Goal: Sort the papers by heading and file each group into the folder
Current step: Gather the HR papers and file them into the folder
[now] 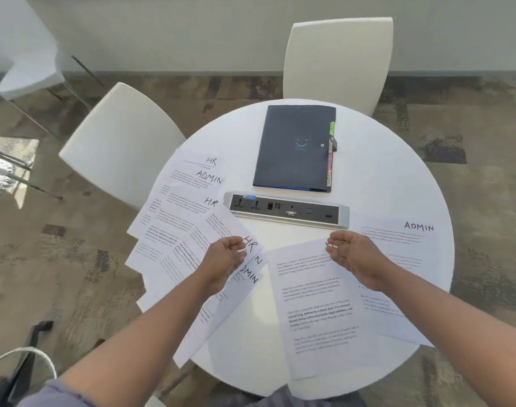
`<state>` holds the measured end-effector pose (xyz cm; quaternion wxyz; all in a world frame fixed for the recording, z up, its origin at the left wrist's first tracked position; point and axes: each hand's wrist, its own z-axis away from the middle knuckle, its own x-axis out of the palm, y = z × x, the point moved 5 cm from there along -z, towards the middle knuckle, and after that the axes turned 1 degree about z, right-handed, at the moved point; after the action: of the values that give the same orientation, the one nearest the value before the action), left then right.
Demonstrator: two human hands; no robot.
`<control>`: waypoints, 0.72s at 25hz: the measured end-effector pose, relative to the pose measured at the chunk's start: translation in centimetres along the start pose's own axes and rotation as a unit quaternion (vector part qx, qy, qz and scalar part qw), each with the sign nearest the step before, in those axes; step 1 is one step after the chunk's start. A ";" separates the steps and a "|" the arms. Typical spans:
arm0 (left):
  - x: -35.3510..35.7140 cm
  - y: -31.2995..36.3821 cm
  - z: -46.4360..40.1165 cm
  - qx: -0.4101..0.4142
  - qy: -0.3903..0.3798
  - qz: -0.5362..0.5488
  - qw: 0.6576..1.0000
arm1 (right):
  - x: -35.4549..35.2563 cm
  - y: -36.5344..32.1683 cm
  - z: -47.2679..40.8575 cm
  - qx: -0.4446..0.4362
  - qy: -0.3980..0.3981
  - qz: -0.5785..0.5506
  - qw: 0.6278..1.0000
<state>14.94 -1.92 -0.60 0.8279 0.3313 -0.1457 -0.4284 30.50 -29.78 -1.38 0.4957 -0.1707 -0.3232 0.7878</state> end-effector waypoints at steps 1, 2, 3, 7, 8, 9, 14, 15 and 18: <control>-0.8 -1.0 0.9 -0.002 0.001 -0.011 1.000 | 0.0 1.0 0.9 0.006 0.002 -0.004 1.000; -1.7 -2.0 1.6 -0.002 0.002 -0.022 1.000 | 0.0 1.9 1.8 0.010 0.004 -0.005 1.000; -2.7 -3.0 2.4 -0.001 0.002 -0.032 0.999 | 0.2 2.8 2.8 0.012 0.008 -0.004 1.000; -5.5 -6.1 4.5 -0.006 -0.014 -0.062 0.998 | 1.2 5.9 5.7 0.018 0.051 -0.035 0.998; -6.2 -6.9 4.9 -0.014 -0.028 -0.060 0.998 | 1.6 6.8 6.6 0.020 0.073 -0.058 0.995; -6.5 -7.7 5.2 -0.022 -0.044 -0.049 0.998 | 1.9 7.7 7.3 0.024 0.094 -0.079 0.992; -5.3 -11.3 7.2 -0.064 -0.129 -0.058 0.988 | 2.4 12.0 11.3 0.041 0.149 -0.097 0.983; -4.6 -11.7 7.6 -0.063 -0.146 -0.078 0.984 | 1.9 12.6 11.8 0.040 0.155 -0.094 0.983; -2.3 -12.6 8.7 0.000 -0.185 -0.266 0.946 | -0.5 14.2 12.5 0.046 0.188 -0.070 0.979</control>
<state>1.30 -8.93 -2.60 0.6421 0.2725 -0.2027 -0.6873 13.87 -38.76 -1.86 0.6087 -0.2700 -0.1982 0.7193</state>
